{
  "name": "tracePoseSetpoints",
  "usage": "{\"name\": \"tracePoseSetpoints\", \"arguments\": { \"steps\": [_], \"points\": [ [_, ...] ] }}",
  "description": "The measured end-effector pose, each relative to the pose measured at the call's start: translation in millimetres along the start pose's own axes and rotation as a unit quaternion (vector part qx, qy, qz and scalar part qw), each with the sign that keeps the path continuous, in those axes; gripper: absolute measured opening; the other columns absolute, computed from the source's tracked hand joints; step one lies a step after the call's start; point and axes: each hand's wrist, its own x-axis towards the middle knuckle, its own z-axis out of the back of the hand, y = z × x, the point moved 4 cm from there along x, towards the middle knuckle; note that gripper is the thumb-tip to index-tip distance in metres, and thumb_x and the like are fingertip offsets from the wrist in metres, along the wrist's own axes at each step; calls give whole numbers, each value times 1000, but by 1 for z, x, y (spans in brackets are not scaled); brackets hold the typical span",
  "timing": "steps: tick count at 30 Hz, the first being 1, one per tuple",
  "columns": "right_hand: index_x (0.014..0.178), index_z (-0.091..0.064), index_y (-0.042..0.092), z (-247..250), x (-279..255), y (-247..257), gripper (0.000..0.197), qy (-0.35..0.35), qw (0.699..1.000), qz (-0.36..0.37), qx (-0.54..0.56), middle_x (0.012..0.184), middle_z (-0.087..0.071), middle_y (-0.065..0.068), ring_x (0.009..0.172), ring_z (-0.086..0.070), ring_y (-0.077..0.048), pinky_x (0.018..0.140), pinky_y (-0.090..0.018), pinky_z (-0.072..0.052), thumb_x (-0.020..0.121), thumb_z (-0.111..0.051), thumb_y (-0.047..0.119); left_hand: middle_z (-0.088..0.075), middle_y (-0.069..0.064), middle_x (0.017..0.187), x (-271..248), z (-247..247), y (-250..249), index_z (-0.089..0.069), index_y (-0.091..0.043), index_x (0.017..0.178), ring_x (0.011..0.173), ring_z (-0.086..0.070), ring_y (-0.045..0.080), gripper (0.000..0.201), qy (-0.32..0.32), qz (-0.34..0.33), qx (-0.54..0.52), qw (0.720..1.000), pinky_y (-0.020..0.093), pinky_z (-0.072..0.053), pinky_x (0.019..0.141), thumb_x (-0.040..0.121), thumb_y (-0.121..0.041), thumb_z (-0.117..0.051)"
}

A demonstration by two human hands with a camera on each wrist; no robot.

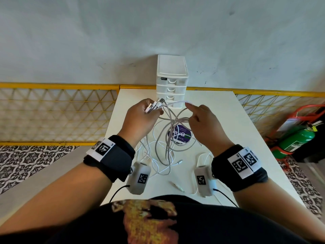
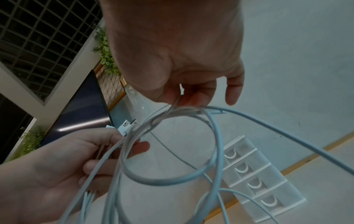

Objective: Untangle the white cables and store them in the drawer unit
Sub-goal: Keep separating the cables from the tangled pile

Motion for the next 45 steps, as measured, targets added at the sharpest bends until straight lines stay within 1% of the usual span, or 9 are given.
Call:
{"name": "tracePoseSetpoints", "arguments": {
  "steps": [3, 6, 14, 19, 22, 29, 33, 38, 45],
  "points": [
    [139, -47, 33, 2, 0, 1, 57, 17, 999, -23, 41, 84, -48, 5, 72, -55, -4, 66, -6, -42, 89, -40, 9, -74, -13, 80, -1, 0, -1, -64, -31, 77, 69, -55, 10, 16, 6, 9, -3, 1000, 22, -38, 59, 88, -20, -60],
    [145, -39, 34, 7, 0, 3, 63, 29, 993, -26, 109, 75, -49, 1, 55, -44, -5, 49, -3, -38, 88, -47, 7, -75, -13, 81, 1, 3, 1, -65, -28, 87, 57, -45, 7, 12, 18, 12, 25, 999, 19, -33, 49, 90, -21, -56],
    [150, 0, 45, 13, 8, 7, 96, 53, 984, 11, 172, 84, -65, -13, 80, -64, -31, 83, -46, -55, 84, -61, 9, -66, -16, 84, -11, -4, 2, -59, -26, 104, 74, -58, -5, 26, 88, -6, -2, 996, 13, -41, 71, 86, -42, -68],
    [144, -33, 35, 17, 12, 4, 73, 11, 979, 0, 202, 72, -68, 0, 71, -67, -16, 73, -25, -50, 84, -66, 11, -64, -13, 90, -15, -12, 2, -52, -25, 110, 68, -58, -9, 39, 153, -2, 56, 987, 4, -39, 58, 80, -26, -78],
    [95, -65, 32, 18, 10, 4, 23, -3, 981, 6, 194, 69, -65, 9, 68, -64, -8, 72, -22, -48, 84, -68, 12, -71, -11, 88, -14, -9, 4, -57, -21, 105, 75, -58, 2, 20, 126, 6, 30, 992, 12, -38, 64, 87, -21, -67],
    [86, -69, 29, 18, 2, 4, 16, 15, 984, 25, 177, 65, -60, 29, 56, -49, 4, 56, -4, -35, 84, -70, 13, -75, -14, 95, -16, -6, 5, -55, -23, 110, 73, -56, -12, 15, 134, 14, -25, 991, 7, -37, 61, 96, -27, -54],
    [72, -69, 22, 12, -2, 12, 16, -15, 987, 47, 150, 66, -62, 10, 58, -53, 1, 57, -12, -40, 77, -73, 8, -75, -6, 100, -15, -12, 4, -50, -33, 103, 78, -61, 6, 10, 152, 31, -89, 984, 25, -42, 63, 96, -37, -56],
    [74, -68, 19, 4, -1, 15, 8, -44, 991, 44, 115, 67, -60, 11, 63, -53, 2, 59, -9, -37, 79, -74, 16, -59, 2, 72, -10, -19, 2, -51, -26, 104, 39, -37, 5, 12, 169, 110, -268, 942, 17, -22, 40, 102, -16, -45],
    [117, -51, 33, -17, -8, 30, 77, 130, 985, 73, 88, 110, -47, 20, 102, -46, 15, 83, -2, -34, 51, -68, 69, -47, 0, 64, -5, -21, 0, -61, -37, 114, 47, -34, 9, 44, 216, 95, -346, 908, 20, -20, 43, 96, 1, -48]
  ]
}}
